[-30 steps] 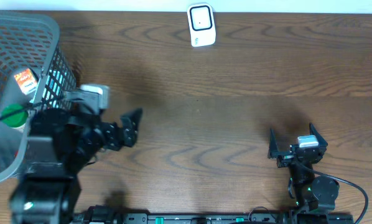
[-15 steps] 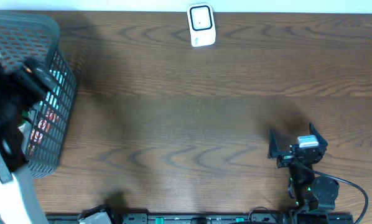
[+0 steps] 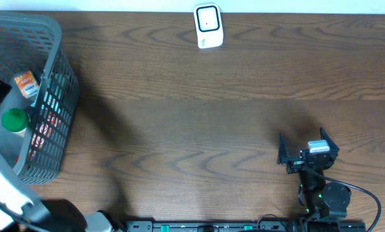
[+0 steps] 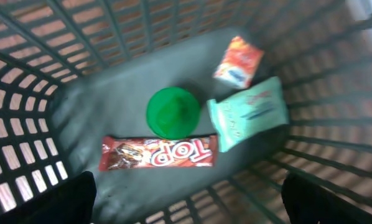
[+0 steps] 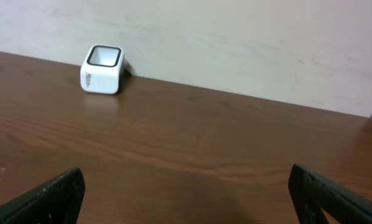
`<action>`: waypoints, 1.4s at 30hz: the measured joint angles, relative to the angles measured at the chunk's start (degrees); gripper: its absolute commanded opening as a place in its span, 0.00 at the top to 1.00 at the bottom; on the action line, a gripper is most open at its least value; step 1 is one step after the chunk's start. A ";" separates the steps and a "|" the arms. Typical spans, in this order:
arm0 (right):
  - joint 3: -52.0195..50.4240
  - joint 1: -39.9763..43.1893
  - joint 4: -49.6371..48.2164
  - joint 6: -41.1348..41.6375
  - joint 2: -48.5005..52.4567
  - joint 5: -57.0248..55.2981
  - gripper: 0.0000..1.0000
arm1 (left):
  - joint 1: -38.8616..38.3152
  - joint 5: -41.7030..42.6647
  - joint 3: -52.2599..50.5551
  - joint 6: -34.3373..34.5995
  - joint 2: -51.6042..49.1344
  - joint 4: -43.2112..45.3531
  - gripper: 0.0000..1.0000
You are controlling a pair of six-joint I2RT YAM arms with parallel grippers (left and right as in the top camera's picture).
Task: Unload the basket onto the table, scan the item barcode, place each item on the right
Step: 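Reach the left gripper into the basket toward the green-capped bottle, then grasp the green-capped bottle with the left gripper and lift it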
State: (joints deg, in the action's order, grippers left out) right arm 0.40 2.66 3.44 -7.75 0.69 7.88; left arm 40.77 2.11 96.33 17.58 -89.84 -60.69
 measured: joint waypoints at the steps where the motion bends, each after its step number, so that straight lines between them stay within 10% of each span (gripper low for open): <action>1: 0.00 0.00 0.00 0.00 0.00 0.00 0.01 | 0.00 -0.59 -0.04 -0.26 -1.31 0.04 0.04; 35: 0.00 0.00 0.00 0.00 0.00 0.00 0.01 | 0.00 -5.07 -0.28 -3.96 -29.94 8.15 0.05; 42: 0.00 0.00 0.00 0.00 0.00 0.00 0.01 | 0.00 -5.11 -0.28 -4.22 -29.94 7.50 0.19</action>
State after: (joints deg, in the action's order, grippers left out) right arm 0.40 2.66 3.44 -7.75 0.69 7.88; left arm 40.77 -3.01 96.05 13.37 -119.79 -53.19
